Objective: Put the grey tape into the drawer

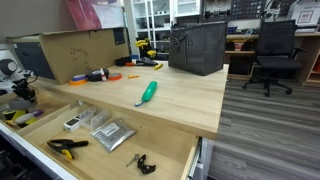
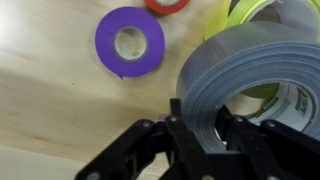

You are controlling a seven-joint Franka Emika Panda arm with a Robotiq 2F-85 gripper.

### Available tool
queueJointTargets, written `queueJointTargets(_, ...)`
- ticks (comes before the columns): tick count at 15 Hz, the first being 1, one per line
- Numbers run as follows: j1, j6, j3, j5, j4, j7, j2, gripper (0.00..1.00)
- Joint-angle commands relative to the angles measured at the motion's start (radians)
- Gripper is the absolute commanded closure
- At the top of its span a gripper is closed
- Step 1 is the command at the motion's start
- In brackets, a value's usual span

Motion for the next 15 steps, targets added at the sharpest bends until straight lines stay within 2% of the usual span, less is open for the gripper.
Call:
queueJointTargets(1,-0.02,-0.012,0.059,0.076,0.023,-0.061,0.003,0.89)
queueJointTargets(5,-0.062,0.0,0.109,0.16,0.009,-0.095,-0.022,0.89)
queueJointTargets(9,-0.136,0.007,0.209,0.28,0.005,-0.168,-0.028,0.89)
queueJointTargets(12,-0.144,0.031,0.214,0.306,-0.007,-0.148,-0.044,0.89)
queueJointTargets(15,-0.124,0.066,0.163,0.279,-0.019,-0.106,-0.06,0.89)
